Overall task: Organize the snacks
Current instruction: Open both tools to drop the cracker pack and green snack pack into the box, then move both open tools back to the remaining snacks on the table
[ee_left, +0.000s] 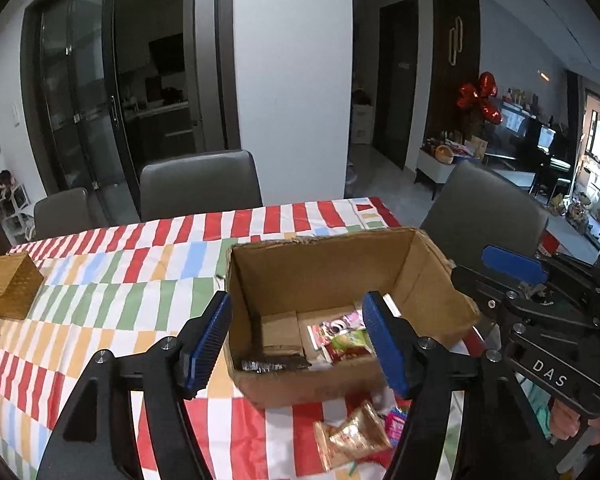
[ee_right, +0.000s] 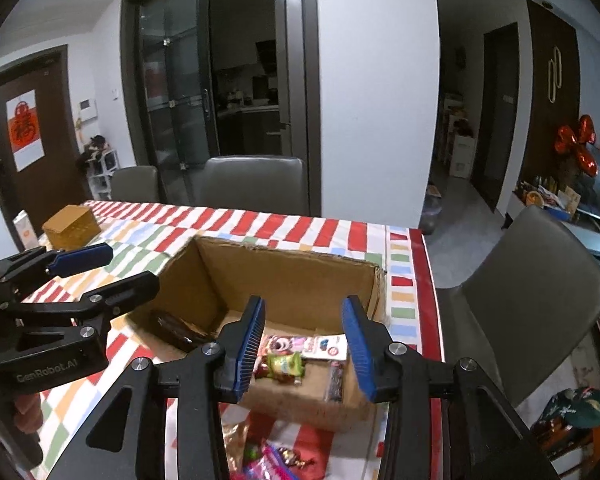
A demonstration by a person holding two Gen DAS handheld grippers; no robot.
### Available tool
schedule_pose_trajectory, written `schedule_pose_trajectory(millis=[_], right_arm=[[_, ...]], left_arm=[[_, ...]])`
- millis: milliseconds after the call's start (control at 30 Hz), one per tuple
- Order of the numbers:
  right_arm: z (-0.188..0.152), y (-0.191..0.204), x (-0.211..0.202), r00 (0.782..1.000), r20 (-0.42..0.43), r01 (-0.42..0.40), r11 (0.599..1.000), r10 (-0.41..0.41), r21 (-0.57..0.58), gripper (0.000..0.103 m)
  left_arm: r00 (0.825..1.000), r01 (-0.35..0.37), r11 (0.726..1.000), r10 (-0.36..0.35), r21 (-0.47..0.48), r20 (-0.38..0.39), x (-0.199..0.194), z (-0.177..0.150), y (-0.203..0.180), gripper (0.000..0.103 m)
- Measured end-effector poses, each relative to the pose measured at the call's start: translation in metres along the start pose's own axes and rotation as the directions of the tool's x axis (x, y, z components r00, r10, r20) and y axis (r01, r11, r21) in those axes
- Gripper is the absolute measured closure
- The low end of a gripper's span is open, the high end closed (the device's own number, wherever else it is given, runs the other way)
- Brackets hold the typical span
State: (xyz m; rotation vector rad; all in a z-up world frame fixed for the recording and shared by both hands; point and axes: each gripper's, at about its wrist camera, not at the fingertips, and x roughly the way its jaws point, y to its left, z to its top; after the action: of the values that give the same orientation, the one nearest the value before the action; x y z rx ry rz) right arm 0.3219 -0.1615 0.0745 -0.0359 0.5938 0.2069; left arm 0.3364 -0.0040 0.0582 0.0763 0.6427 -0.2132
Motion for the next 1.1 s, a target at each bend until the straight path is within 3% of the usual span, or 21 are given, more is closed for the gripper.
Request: schedule_pose_trajectory(millis=[567,1100], right_arm=[[-0.046,0.017,-0.079,0.996,0.084,-0.034,0.998,0.038,-0.044,0.061],[-0.096,0.026,-0.083,0.998,-0.015,-0.056,0.997,0.055,-0.054,0.061]], left_arm=[[0.998,0.021,0.998,-0.024,0.053,0.057,-0.076,-0.049,-0.033,0.031],[0.997,0.049,0.998,-0.047,0.025,-0.062,-0.081,-0.122,-0.034,0.03]])
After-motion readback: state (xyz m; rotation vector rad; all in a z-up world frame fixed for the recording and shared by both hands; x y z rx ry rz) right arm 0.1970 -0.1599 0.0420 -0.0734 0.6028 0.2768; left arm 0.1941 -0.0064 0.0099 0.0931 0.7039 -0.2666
